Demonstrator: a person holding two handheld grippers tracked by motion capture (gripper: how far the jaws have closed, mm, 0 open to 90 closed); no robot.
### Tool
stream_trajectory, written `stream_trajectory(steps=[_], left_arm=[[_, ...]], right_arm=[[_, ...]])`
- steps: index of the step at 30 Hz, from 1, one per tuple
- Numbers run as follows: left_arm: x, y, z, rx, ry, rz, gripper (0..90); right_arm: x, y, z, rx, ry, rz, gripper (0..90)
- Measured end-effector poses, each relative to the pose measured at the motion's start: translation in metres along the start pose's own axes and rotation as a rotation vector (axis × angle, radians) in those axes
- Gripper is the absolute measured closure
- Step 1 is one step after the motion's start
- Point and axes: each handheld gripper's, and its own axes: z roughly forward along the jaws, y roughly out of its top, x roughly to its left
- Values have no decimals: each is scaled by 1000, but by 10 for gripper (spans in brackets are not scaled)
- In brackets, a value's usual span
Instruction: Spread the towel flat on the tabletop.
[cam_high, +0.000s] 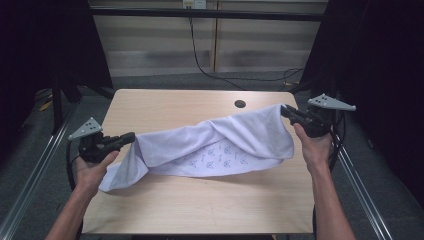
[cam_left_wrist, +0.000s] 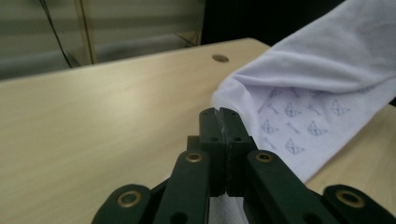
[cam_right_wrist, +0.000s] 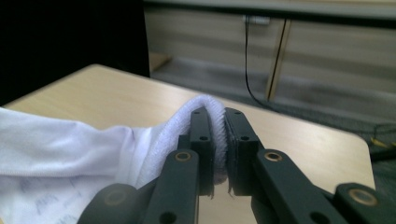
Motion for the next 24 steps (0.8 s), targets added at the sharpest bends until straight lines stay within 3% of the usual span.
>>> stream_trajectory(steps=[4, 7, 10, 12, 14, 15, 16, 17, 19, 22, 23, 24], left_arm=[[2, -26, 13, 64, -1, -25, 885], [4, -32, 14, 94, 15, -35, 822], [3, -31, 13, 70, 23, -43, 727], [-3, -28, 14, 60, 27, -25, 654], [-6, -27, 15, 64, 29, -15, 612], [-11, -25, 17, 60, 16, -3, 608], [-15, -25, 19, 56, -2, 10, 610], [-23, -25, 23, 41, 0, 55, 620], [-25, -27, 33, 64, -49, 53, 634], [-25, -35, 53, 105, -75, 40, 671], [-25, -35, 53, 105, -75, 40, 668], [-26, -44, 68, 165, -53, 65, 655]], right_arm=[[-4, -35, 11, 94, -14, 15, 686], [-4, -55, 10, 113, -26, 23, 586], [2, -68, 5, 113, -1, 35, 572], [9, -78, 5, 136, 42, 32, 576], [14, -84, 6, 154, 56, 22, 590], [26, -98, 9, 204, 99, -3, 636], [32, -105, 10, 230, 107, -18, 647], [37, -111, 12, 247, 120, -32, 671], [44, -121, 16, 270, 148, -39, 673], [50, -133, 27, 308, 169, -40, 669], [50, -133, 27, 308, 169, -40, 669], [53, -139, 36, 341, 172, -58, 642]])
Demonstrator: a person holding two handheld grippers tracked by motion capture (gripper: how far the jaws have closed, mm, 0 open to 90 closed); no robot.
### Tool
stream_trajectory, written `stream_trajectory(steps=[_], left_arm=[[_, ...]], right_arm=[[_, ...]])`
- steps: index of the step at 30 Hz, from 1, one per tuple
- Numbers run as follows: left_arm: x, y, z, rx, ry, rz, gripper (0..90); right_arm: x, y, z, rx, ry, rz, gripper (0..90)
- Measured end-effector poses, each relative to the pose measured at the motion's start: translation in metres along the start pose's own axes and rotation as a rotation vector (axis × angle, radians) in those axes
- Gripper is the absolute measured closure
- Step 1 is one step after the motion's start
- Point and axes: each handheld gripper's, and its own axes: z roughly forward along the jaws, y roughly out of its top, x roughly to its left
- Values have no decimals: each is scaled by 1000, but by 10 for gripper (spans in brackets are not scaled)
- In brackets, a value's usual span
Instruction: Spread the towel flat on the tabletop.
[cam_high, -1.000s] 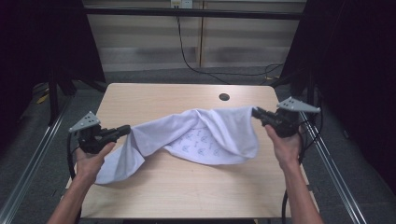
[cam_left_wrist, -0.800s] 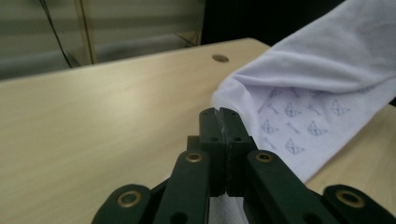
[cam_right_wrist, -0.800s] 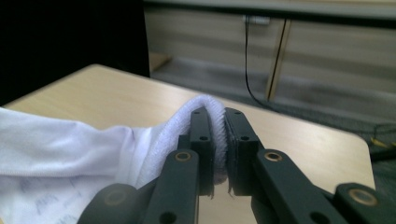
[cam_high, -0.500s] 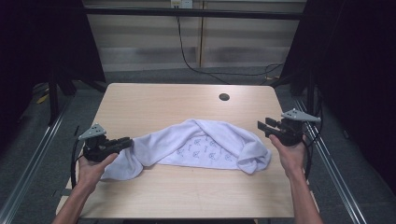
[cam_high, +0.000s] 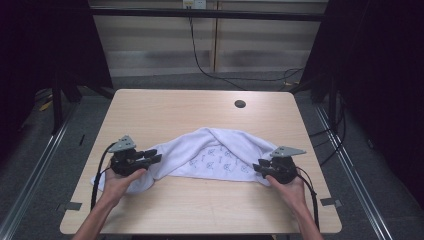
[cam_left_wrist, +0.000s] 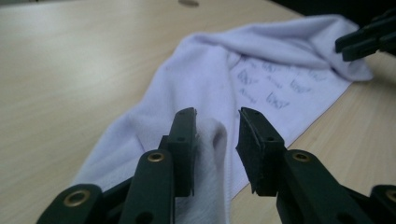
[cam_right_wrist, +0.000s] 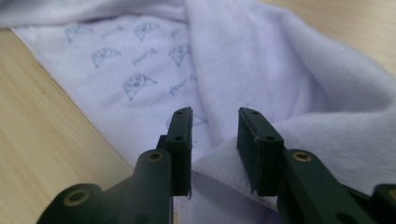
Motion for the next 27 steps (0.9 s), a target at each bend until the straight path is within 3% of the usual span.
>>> stream_trajectory(steps=[2, 3, 4, 7, 9, 12, 15, 16, 17, 19, 20, 23, 27], left_arm=[[0, -8, 14, 82, 32, 41, 610], [1, -12, 19, 89, 43, 41, 592], [3, -15, 21, 87, 24, 29, 586], [0, -17, 21, 130, 14, 51, 584], [-7, -23, 21, 163, 47, 115, 709], [-14, -24, 13, 204, 15, 112, 809], [-21, -31, 5, 201, -40, 84, 840], [-28, -38, -4, 199, -98, 59, 845], [-33, -41, -9, 208, -107, 70, 846], [-41, -45, -18, 207, -164, 34, 847], [-45, -48, -23, 207, -179, 37, 847], [-52, -49, -34, 173, -213, 22, 837], [-45, -36, -40, 91, -202, 13, 815]], right_arm=[[-1, -2, 9, 21, -4, 0, 602], [-2, -3, 14, 35, -27, 4, 582], [-4, -5, 17, 43, -36, 14, 574], [-7, -8, 19, 35, -24, 29, 565], [-4, -10, 18, 44, -37, 0, 565], [2, -13, 15, 57, -56, -28, 569], [7, -17, 7, 79, -62, -52, 643], [8, -19, 4, 75, -56, -47, 683], [8, -22, 1, 73, -44, -45, 711], [9, -28, -7, 62, -7, -29, 778], [10, -30, -10, 63, -1, -27, 797], [12, -33, -19, 35, 16, -19, 832], [3, -14, -33, -71, 27, 26, 836]])
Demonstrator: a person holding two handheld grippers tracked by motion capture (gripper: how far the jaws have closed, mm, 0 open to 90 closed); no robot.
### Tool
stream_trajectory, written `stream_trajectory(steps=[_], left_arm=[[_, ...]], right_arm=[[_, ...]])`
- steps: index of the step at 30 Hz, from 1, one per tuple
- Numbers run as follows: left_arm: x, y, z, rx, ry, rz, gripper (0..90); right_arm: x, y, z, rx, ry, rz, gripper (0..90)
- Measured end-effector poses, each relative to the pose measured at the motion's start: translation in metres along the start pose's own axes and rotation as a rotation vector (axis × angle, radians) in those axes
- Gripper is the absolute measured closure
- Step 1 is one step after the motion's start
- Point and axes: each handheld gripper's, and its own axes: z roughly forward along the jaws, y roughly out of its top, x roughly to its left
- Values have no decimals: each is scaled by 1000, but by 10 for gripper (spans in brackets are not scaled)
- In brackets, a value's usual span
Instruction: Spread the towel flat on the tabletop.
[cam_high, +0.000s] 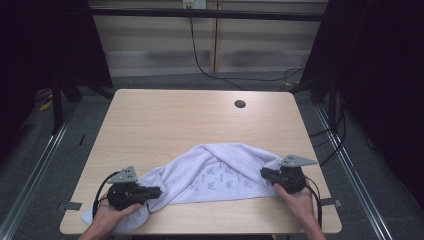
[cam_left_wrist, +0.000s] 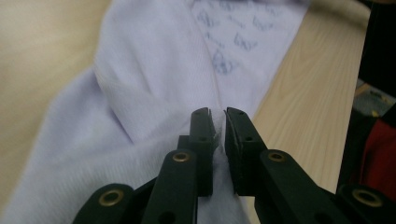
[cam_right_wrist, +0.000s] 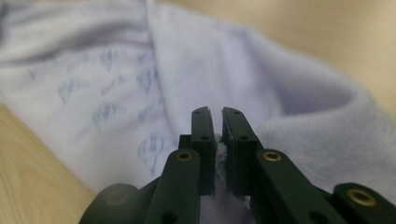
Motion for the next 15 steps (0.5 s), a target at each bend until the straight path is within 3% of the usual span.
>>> stream_trajectory(steps=[1, 3, 5, 7, 9, 12, 13, 15], left_arm=[[0, 0, 0, 0, 0, 0, 809], [9, 14, 0, -65, 48, -3, 814], [13, 23, 7, -87, 42, -14, 819], [12, 31, 20, -74, 43, 13, 796], [15, 34, 37, -43, 18, 0, 742], [17, 32, 60, 27, 17, 0, 600], [17, 32, 60, 27, 17, 0, 541], [16, 29, 70, 88, 36, 46, 518]], right_arm=[[-3, 9, -4, -38, 1, 14, 836], [-9, 30, -11, -106, -15, 22, 836], [-19, 51, -13, -155, -30, 33, 836], [-30, 69, -10, -183, -56, 49, 836], [-42, 82, -3, -203, -91, 78, 833], [-61, 86, 15, -178, -115, 148, 772], [-61, 86, 15, -178, -115, 148, 772], [-66, 78, 29, -112, -102, 152, 716]])
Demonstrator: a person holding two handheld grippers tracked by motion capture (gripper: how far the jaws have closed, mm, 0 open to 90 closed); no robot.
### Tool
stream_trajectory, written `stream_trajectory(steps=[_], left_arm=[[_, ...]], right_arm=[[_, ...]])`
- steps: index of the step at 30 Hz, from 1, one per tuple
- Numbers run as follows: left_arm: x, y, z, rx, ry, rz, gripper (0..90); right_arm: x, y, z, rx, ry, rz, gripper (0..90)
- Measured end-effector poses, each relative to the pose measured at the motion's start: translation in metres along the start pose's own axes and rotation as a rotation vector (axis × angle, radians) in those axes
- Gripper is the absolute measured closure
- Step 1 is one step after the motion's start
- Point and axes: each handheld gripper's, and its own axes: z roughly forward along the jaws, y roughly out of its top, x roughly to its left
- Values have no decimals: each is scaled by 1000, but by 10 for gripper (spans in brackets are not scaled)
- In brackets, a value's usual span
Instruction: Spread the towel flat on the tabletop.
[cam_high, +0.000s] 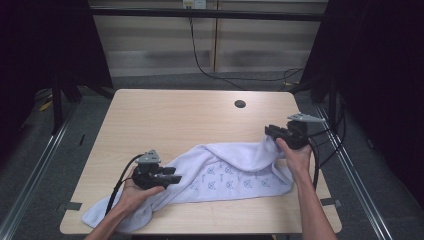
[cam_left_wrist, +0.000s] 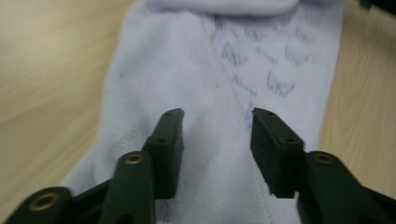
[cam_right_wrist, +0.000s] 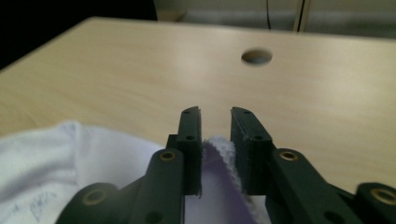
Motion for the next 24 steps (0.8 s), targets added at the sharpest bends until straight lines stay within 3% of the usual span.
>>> stream_trajectory(steps=[1, 3, 4, 5, 6, 7, 9, 12, 16, 19, 20, 21, 24], left_arm=[[1, -2, 7, 22, -25, -7, 447], [-3, -2, 9, 40, 18, 33, 434], [-3, -2, 9, 40, 18, 33, 433], [-10, -2, 10, 60, 81, 84, 458], [-13, -2, 10, 75, 121, 123, 549], [-14, -2, 10, 67, 144, 129, 635], [-13, -1, 7, 81, 148, 126, 825], [-5, -1, -1, 45, 90, 60, 873], [-8, 6, -18, -4, 56, 52, 871], [-14, 11, -31, -69, 30, 53, 863], [-14, 11, -31, -69, 30, 53, 862], [-16, 15, -39, -107, 15, 46, 854], [-20, 14, -44, -147, -35, 23, 816]], right_arm=[[3, -11, 5, 38, -18, -24, 641], [7, -19, 1, 33, -27, -41, 603], [8, -22, -4, 23, -23, -39, 597], [9, -25, -9, 17, -17, -39, 578], [11, -27, -15, 8, -19, -43, 562], [12, -30, -21, -2, -22, -42, 559], [14, -32, -28, -10, -22, -52, 553], [21, -42, -50, -29, -6, -47, 524], [34, -54, -61, -44, 33, -51, 515], [48, -59, -60, -36, 60, -67, 517], [48, -59, -60, -36, 60, -67, 517], [58, -63, -56, -25, 93, -66, 517], [77, -68, -48, 0, 136, -103, 523]])
